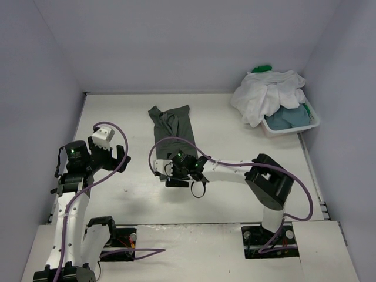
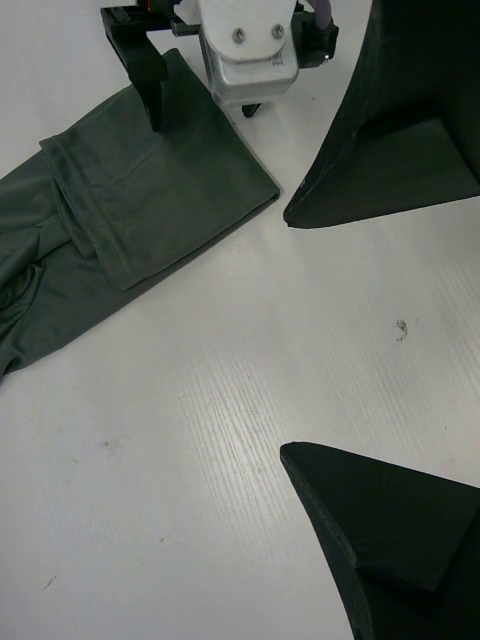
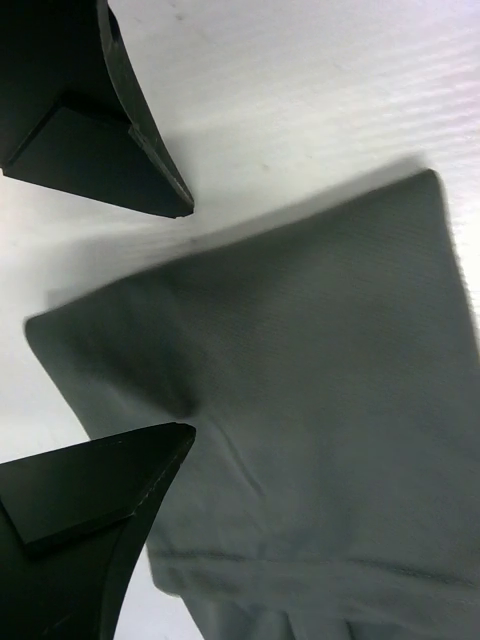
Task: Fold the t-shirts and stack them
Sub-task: Pick up the 2/3-rectangle-folded T-shirt from the center of the board.
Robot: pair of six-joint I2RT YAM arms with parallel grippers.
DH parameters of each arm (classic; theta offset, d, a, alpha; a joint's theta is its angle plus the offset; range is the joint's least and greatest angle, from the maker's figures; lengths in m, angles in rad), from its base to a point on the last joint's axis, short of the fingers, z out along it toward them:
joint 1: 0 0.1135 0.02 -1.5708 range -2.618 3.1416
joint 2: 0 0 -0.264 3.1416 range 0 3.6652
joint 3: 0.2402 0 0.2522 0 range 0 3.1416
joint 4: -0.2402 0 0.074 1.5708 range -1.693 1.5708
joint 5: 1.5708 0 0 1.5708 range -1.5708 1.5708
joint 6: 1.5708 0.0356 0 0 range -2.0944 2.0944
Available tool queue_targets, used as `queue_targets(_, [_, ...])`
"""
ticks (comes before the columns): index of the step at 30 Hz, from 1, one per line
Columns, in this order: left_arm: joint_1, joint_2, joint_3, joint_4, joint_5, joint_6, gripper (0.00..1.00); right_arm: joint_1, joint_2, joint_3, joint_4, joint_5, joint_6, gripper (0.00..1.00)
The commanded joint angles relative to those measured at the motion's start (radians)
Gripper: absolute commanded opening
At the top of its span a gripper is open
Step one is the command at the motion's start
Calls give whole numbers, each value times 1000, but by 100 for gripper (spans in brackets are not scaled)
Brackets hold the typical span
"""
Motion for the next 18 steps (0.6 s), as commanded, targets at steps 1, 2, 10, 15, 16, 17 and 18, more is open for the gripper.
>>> queue_targets(1, [11, -1, 32, 35, 10, 15, 82, 2, 77, 18, 25, 6, -34, 82])
queue_targets(2, [9, 0, 32, 35, 10, 17, 82, 1, 100, 27, 25, 0, -42, 81])
queue_targets(10, [19, 6, 37, 30, 23, 12, 82, -8, 176, 67, -26, -49, -63, 67])
queue_targets(15, [20, 3, 40, 25, 29, 12, 82, -16, 197, 82, -99, -83, -60, 51])
queue_targets(16, [22, 0, 42, 25, 32, 9, 82, -18, 199, 85, -117, -83, -60, 48])
queue_targets(17, [25, -1, 43, 24, 35, 9, 82, -22, 202, 90, -129, -84, -63, 45])
queue_targets(18, [28, -3, 43, 21, 39, 9, 82, -25, 205, 96, -143, -103, -63, 38])
